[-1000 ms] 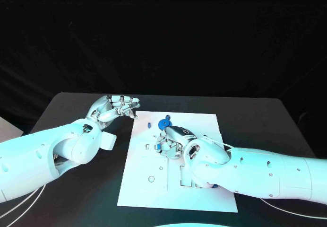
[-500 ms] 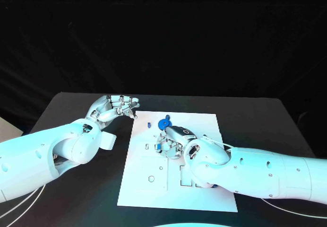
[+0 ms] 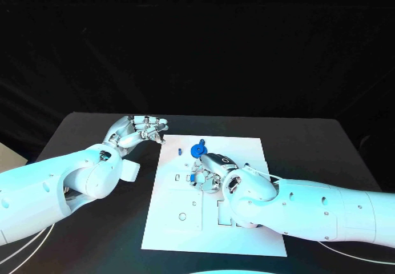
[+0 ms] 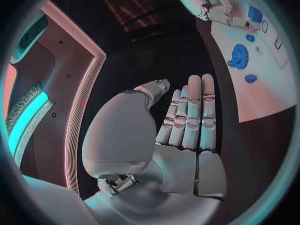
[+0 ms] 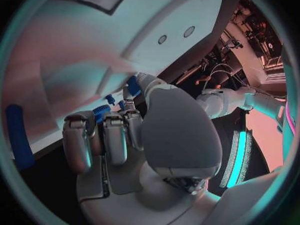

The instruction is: Assemble the parts on the task board

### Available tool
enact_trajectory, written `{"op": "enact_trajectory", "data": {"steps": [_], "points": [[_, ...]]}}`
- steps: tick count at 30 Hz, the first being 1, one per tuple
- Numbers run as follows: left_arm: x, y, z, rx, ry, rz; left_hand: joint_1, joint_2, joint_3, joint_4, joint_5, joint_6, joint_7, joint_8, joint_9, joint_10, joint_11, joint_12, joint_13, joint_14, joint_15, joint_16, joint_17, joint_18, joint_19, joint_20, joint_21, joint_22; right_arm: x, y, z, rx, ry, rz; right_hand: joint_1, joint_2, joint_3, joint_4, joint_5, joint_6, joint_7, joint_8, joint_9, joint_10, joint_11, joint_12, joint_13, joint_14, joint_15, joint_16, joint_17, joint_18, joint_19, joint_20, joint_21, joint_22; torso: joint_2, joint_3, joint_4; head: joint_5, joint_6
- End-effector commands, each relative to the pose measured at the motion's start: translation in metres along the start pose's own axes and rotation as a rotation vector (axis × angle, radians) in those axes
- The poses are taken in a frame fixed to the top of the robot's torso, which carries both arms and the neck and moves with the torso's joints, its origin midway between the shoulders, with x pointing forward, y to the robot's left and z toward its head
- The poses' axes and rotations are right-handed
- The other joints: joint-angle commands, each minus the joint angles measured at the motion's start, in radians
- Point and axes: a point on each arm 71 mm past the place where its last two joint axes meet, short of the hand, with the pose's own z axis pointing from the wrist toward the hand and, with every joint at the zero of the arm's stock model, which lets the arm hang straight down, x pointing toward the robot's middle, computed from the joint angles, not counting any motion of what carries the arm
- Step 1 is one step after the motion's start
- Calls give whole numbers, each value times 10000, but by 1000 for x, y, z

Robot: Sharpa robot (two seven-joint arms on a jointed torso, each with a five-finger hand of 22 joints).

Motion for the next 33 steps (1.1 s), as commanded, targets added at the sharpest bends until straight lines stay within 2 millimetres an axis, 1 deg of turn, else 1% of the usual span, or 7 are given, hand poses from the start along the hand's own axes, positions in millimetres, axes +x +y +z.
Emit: {"op": "enact_trajectory", "data": {"steps": [1, 9, 21, 24, 26, 28, 33], "points": [[2, -1, 1, 65, 163, -104, 39, 37, 38, 4, 7, -9, 30, -19, 11, -17, -9, -2, 7, -40, -5, 41, -16, 90, -69, 19, 39, 11, 1, -1, 0, 89, 52, -198, -96, -27, -92, 7, -55, -102, 4, -70, -25, -16, 43, -63, 1490, 1043, 22, 33, 2631, -67, 1046, -22, 46, 2627, 3, -3, -5, 0, -1], [2, -1, 1, 63, 164, -104, 23, 32, 45, 2, 7, -11, 26, -17, 17, -17, -12, -2, 8, -49, -7, 57, -24, 95, -115, 25, 90, 51, 1, -1, 0, -6, -48, -154, -315, -169, -345, 19, -373, -338, 95, -160, -117, -172, 132, -251, 1342, 1043, 102, 33, 2631, -67, 1046, 54, 46, 2627, -2, -9, 0, -11, 2], [2, -1, 0, 59, 155, -100, 23, 32, 45, 2, 7, -11, 26, -17, 17, -17, -12, -2, 8, -49, -7, 57, -24, 95, -115, 25, 90, 51, 0, -1, 0, -106, -80, -143, -453, -229, -636, 33, -660, -418, 114, -174, -170, -310, 158, -424, 1201, 1043, 130, 33, 2631, -67, 1046, 91, 46, 2627, 1, -14, 0, -11, 24], [2, -1, 0, 59, 153, -99, 23, 32, 45, 2, 7, -11, 26, -17, 17, -17, -12, -2, 8, -49, -7, 57, -24, 95, -115, 25, 90, 51, 0, 0, 0, -145, -111, -124, -568, -233, -909, 40, -953, -507, 128, -191, -212, -434, 176, -581, 1071, 1043, 147, 33, 2631, -67, 1046, 110, 46, 2627, 0, -13, -1, -3, 34], [2, -1, 0, 58, 150, -98, 23, 32, 45, 2, 7, -11, 26, -17, 17, -17, -12, -2, 8, -49, -7, 57, -24, 95, -115, 25, 90, 51, 0, 0, -1, -170, -146, -104, -664, -200, -1214, 47, -1310, -586, 143, -194, -254, -539, 188, -717, 954, 1043, 161, 33, 2631, -67, 1046, 123, 46, 2627, 4, -12, 3, -2, 39], [2, -1, 0, 56, 145, -95, 23, 32, 45, 2, 7, -11, 26, -17, 17, -17, -12, -2, 8, -49, -7, 57, -24, 95, -115, 25, 90, 51, -1, 0, -1, -226, -244, -54, -689, -185, -1345, 50, -1434, -619, 149, -194, -272, -592, 196, -786, 895, 1043, 165, 33, 2631, -67, 1046, 129, 46, 2627, -2, -12, 6, -7, 44], [1, 0, 1, 1, 144, -65, 21, 30, 50, -2, 7, -14, 26, -18, 19, -19, -12, -4, 8, -53, -7, 63, -28, 97, -133, 27, 112, 68, -6, 1, -7, -597, -649, 216, -721, -168, -1634, 59, -1521, -736, 178, -223, -321, -637, 220, -841, 843, 1043, 183, 33, 2631, -67, 1046, 143, 46, 2627, -11, -4, 5, -1, 53]]}}
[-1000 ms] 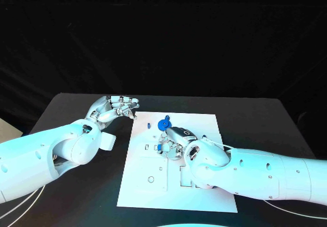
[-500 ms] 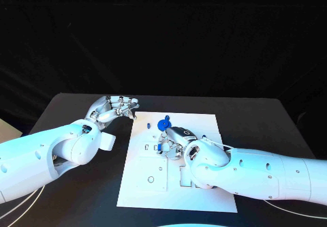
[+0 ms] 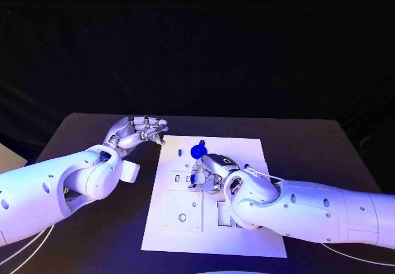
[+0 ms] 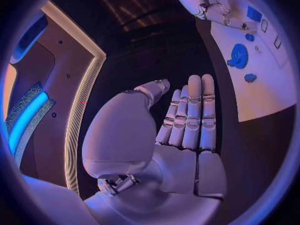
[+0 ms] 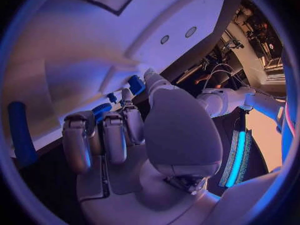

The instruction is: Assemble the parts on the task board

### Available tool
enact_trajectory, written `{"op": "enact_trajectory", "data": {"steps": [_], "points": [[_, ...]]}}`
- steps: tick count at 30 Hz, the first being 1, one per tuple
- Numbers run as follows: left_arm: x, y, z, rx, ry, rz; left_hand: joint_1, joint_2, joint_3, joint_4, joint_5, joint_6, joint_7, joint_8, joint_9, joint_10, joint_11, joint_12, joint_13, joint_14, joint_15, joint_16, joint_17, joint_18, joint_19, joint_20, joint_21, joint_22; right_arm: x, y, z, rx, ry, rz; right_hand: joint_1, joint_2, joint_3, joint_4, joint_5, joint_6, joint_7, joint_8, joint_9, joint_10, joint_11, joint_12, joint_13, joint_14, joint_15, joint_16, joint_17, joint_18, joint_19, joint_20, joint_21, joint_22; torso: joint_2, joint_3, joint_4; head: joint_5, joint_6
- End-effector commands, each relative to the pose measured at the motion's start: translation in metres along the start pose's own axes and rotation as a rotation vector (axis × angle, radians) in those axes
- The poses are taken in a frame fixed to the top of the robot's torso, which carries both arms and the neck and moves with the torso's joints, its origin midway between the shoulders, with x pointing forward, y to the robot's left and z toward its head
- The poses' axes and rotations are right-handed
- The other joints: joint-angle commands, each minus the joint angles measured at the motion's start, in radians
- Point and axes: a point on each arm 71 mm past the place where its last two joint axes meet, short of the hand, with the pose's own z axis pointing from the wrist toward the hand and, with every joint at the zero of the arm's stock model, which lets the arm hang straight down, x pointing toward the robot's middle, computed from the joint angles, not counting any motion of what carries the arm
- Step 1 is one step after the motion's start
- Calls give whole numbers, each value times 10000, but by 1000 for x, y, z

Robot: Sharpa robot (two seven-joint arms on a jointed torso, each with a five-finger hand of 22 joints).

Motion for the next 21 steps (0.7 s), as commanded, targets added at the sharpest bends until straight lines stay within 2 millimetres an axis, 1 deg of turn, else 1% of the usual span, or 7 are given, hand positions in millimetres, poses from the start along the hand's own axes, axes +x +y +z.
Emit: {"op": "enact_trajectory", "data": {"steps": [1, 10, 13, 15, 17, 20, 21], "points": [[2, 0, 1, -12, 173, -52, 13, 25, 47, 0, 6, -19, 32, -20, 12, -21, -10, -5, 7, -50, -7, 68, -13, 97, -77, -22, 45, 16, -6, 4, -5, -707, -488, 274, -74, 7, -142, 3, -50, -117, 30, -85, -30, -112, 12, -78, 828, 1073, 85, 33, 2635, -68, 1047, 72, 46, 2632, -15, 12, -8, 18, 14], [0, 7, 3, -736, 411, 601, -151, 2, -286, -18, -27, -38, -129, 165, 120, 715, -281, 1125, 617, 642, -225, 1599, 747, 134, 377, -180, 866, 490, -34, 4, -16, -2272, -673, 1396, 494, 209, -769, 14, 88, -860, 324, -500, -324, -573, 273, -512, 436, 1050, 308, -11, 2551, -68, 1047, 260, 46, 2632, -110, 48, -96, 102, 65], [0, 12, 3, -1351, 664, 1176, -347, 0, -789, 79, -30, 35, -342, 722, 391, 771, -579, 3033, 1924, 1976, -407, 4600, 3776, 175, 916, -414, 1824, 1044, -48, -2, -19, -2411, -683, 2044, 688, 336, -697, 6, 415, -780, 320, -463, -342, -630, 275, -535, 399, 1035, 318, -39, 2498, -68, 1047, 286, 46, 2632, -164, 75, -129, 145, 51], [1, 15, 3, -1807, 928, 1627, -327, 61, -907, 184, 2, -104, -441, 1261, 651, -53, -650, 5084, 3441, 2389, -506, 5814, 5141, 114, 819, -442, 2466, 1487, -58, -7, -21, -2314, -717, 2453, 817, 437, -601, -9, 722, -655, 289, -388, -342, -638, 249, -517, 396, 1034, 299, -40, 2496, -63, 1038, 281, 26, 2622, -204, 89, -143, 162, 42], [4, 19, 3, -2480, 1384, 2328, -344, -39, -976, 273, 11, 8, -736, 1929, 1025, -294, -805, 6950, 4714, 2969, -685, 6538, 6105, 128, 891, -581, 3023, 1862, -70, -16, -22, -2065, -838, 2950, 853, 498, -530, -5, 879, -546, 258, -309, -338, -638, 221, -503, 389, 1038, 277, -34, 2509, -62, 1036, 266, 22, 2620, -241, 107, -154, 186, 23], [10, 20, 8, -3577, 2228, 3639, -684, 30, -980, 826, 10, -171, -779, 2597, 1448, -451, -907, 8458, 5834, 3362, -749, 6949, 6772, -32, 1327, -645, 3953, 2980, -91, -34, -23, -1449, -1150, 3755, 813, 527, -509, -4, 1016, -451, 230, -232, -332, -621, 196, -478, 394, 1043, 255, -25, 2526, -65, 1040, 247, 31, 2625, -309, 131, -173, 271, 11], [12, 20, 9, -3834, 2444, 3944, -712, 23, -989, 894, 4, -186, -794, 2687, 1506, -387, -915, 8677, 6055, 3403, -754, 6988, 6839, -49, 1373, -653, 4048, 3096, -96, -39, -23, -1290, -1233, 3925, 738, 507, -588, -13, 1525, -427, 207, -174, -345, -610, 167, -457, 386, 1045, 232, -20, 2536, -65, 1042, 214, 34, 2626, -316, 135, -172, 281, 5]]}}
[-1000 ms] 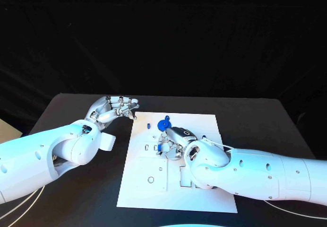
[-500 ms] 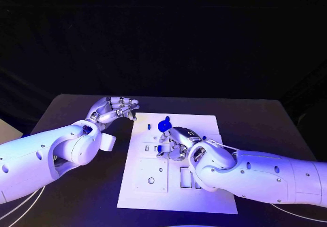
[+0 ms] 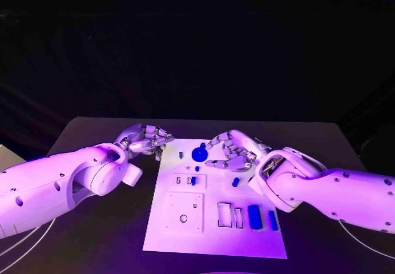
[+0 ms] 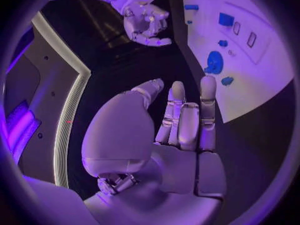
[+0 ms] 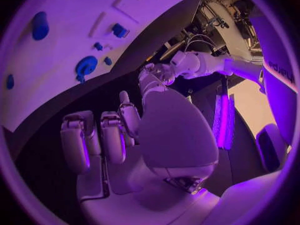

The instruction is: Assemble the parts on the task board

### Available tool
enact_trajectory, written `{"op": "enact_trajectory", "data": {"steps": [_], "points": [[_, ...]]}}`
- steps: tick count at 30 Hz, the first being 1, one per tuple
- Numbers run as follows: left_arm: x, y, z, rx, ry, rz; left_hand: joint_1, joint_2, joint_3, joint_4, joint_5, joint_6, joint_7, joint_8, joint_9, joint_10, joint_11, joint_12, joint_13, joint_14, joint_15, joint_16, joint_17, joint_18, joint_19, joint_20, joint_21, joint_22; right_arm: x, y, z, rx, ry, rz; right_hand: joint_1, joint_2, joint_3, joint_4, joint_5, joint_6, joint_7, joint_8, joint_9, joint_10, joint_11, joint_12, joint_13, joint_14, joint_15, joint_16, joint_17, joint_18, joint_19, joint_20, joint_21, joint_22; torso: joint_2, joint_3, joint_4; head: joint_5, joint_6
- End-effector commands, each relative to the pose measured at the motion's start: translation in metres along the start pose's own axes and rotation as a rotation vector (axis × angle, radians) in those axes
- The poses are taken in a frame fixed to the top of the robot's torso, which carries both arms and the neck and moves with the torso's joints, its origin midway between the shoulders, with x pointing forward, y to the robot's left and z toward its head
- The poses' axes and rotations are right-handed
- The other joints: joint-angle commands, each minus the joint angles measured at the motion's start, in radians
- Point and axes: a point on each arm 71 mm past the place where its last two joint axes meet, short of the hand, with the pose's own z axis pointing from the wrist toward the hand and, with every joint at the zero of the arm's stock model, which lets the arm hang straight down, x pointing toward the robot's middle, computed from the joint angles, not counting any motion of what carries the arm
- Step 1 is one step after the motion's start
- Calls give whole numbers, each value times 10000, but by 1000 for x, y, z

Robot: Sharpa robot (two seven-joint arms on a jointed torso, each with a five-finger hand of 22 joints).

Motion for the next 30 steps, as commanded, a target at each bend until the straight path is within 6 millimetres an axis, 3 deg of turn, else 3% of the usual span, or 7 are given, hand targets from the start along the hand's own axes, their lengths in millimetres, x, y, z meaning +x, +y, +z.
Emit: {"op": "enact_trajectory", "data": {"steps": [1, 4, 7, 13, 18, 24, 30], "points": [[12, 5, 5, -2045, 1626, 2370, -245, -39, -91, 377, -7, -58, -102, 451, 291, 364, -85, 1161, 1126, 278, -54, 266, 462, -95, 313, -40, 538, 660, -16, -9, -1, 424, -354, 1845, -49, 32, -21, -12, 551, 66, -21, 89, -21, 19, -101, 51, 389, 1010, -33, -19, 2531, -63, 1038, -1, 26, 2625, -96, 43, -30, 71, -31], [17, 1, 10, -2700, 2202, 3432, -592, -49, -312, 978, -9, -150, -173, 818, 555, 499, -136, 1630, 1556, 415, -109, 387, 680, -160, 490, -86, 876, 1062, -33, -20, -1, 894, -666, 2162, -56, 52, -22, -8, 583, 67, -22, 96, -23, 17, -102, 50, 385, 1010, -36, -19, 2530, -63, 1038, -3, 26, 2625, -135, 62, -44, 110, -78], [23, -2, 17, -3181, 2752, 4370, -572, -67, -469, 1279, -3, 27, -347, 1270, 877, 956, -287, 2191, 2218, 650, -227, 611, 1151, -247, 787, -169, 1267, 1587, -45, -33, -1, 1363, -755, 2426, -80, 55, -38, -3, 612, 62, -22, 99, -28, 5, -102, 37, 371, 1008, -37, -23, 2524, -54, 1023, -5, -10, 2607, -171, 69, -50, 117, -110], [38, -5, 30, -4086, 3643, 5536, -800, -51, -656, 1354, 1, -30, -394, 1461, 1084, 1204, -338, 2467, 2566, 762, -287, 713, 1370, -321, 1010, -242, 1547, 1970, -59, -49, -1, 1927, -946, 2631, -106, 43, -67, -3, 614, 45, -19, 98, -34, -9, -100, 25, 357, 1005, -36, -30, 2511, -46, 1008, -6, -44, 2591, -215, 87, -28, 146, -205], [47, -8, 39, -4573, 4096, 6295, -1413, 41, -986, 1372, -34, -296, -318, 1395, 1165, 1088, -269, 2399, 2465, 742, -238, 680, 1309, -329, 984, -233, 1597, 1999, -63, -55, 0, 2156, -1007, 2638, -82, 1, -113, -24, 570, 2, -14, 87, -50, -22, -97, 15, 343, 1002, -34, -35, 2501, -42, 1002, -8, -60, 2583, -228, 102, -33, 188, -272], [57, -10, 49, -4911, 4512, 7067, -1674, 101, -1150, 1369, -73, -268, -333, 1431, 1232, 1126, -276, 2465, 2544, 787, -237, 726, 1421, -348, 1047, -221, 1682, 2121, -66, -60, 2, 2381, -1058, 2616, -83, -14, -163, -16, 507, -37, -6, 78, -65, -39, -89, 1, 324, 999, -30, -40, 2493, -41, 999, -6, -67, 2580, -215, 76, -31, 140, -319], [65, -9, 56, -5054, 4792, 7403, -1793, 135, -1238, 1366, -89, -235, -357, 1462, 1276, 1196, -295, 2543, 2634, 840, -252, 781, 1540, -371, 1139, -227, 1777, 2257, -66, -62, 3, 2513, -999, 2589, -89, -11, -178, -11, 489, -47, -4, 76, -69, -37, -87, 3, 324, 1001, -29, -36, 2500, -39, 995, -6, -75, 2576, -206, 70, -35, 187, -365]]}}
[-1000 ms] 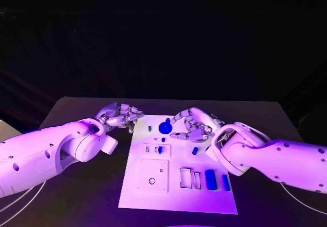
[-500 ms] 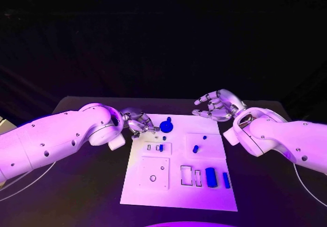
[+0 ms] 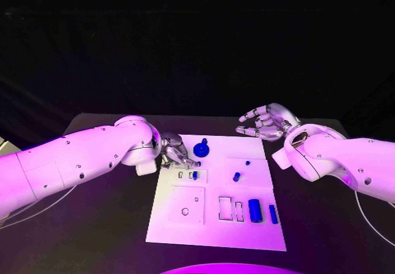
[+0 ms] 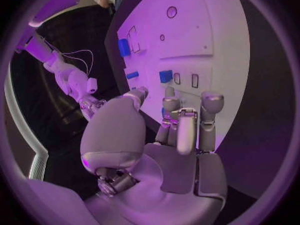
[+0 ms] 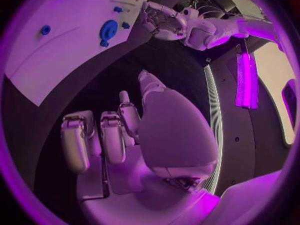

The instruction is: Assemble the parts on the task board

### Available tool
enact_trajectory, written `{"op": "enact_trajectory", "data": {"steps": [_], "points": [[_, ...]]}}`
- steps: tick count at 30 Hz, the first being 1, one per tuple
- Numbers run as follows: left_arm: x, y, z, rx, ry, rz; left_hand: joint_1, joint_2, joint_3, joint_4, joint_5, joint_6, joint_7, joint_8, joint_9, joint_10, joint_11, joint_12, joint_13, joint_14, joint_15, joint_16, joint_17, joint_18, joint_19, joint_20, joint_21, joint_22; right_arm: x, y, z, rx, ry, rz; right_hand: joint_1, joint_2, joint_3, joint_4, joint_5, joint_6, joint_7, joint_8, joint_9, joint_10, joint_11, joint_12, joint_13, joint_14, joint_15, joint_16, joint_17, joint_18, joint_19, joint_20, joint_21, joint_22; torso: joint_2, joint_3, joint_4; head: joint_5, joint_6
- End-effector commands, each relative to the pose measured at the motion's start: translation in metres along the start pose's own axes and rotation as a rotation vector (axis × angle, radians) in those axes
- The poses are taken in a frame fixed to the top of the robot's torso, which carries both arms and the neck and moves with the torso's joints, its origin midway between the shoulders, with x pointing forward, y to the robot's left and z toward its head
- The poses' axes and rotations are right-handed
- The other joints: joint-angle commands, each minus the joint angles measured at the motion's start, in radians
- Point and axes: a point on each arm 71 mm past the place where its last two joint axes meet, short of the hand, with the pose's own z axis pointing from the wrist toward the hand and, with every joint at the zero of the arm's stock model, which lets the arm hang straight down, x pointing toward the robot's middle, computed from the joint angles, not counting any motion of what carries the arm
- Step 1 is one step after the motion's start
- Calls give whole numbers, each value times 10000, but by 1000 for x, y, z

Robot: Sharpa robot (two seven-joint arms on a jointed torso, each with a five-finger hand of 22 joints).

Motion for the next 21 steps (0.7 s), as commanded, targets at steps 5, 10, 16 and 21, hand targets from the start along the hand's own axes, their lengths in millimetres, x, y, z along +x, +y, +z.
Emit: {"op": "enact_trajectory", "data": {"steps": [5, 10, 16, 21], "points": [[5, -4, 9, -561, 616, 883, -192, 70, -158, -1, -65, 53, -98, 85, 71, 150, -49, 102, 92, 468, -69, 83, 932, -76, 130, -6, 115, 131, 3, -1, 2, 163, 346, 12, -83, -42, -91, 4, -107, -86, -5, 23, -21, -64, -5, -22, 297, 997, -21, -47, 2484, -31, 984, -2, -60, 2556, 21, -20, -2, 72, -52], [6, -6, 14, -665, 686, 948, -226, 97, -178, -1, -71, 69, -107, 103, 89, 154, -57, 107, 92, 471, -75, 85, 936, -80, 143, -10, 133, 154, 4, -1, 2, 206, 398, -30, -83, -42, -91, 4, -107, -86, -5, 23, -21, -64, -5, -22, 297, 997, -21, -47, 2484, -31, 984, -2, -60, 2556, 19, -27, 5, 64, -59], [6, -8, 17, -724, 679, 990, -257, 161, -184, -2, -70, 75, -116, 119, 108, 149, -66, 104, 77, 471, -83, 84, 932, -83, 151, -16, 150, 171, 4, -1, 2, 220, 423, -50, -83, -42, -91, 4, -107, -86, -5, 23, -21, -64, -5, -22, 297, 997, -21, -47, 2484, -31, 984, -2, -60, 2556, 18, -23, -14, 62, -78], [7, -11, 19, -704, 751, 1041, -260, 180, -183, -4, -68, 76, -119, 124, 114, 141, -69, 95, 61, 477, -85, 92, 951, -84, 156, -17, 157, 179, 5, 0, 3, 215, 441, -53, -87, -38, -98, 4, -111, -89, -4, 24, -23, -64, -4, -21, 297, 996, -21, -49, 2481, -30, 982, -1, -64, 2554, 20, -15, -3, 29, -96]]}}
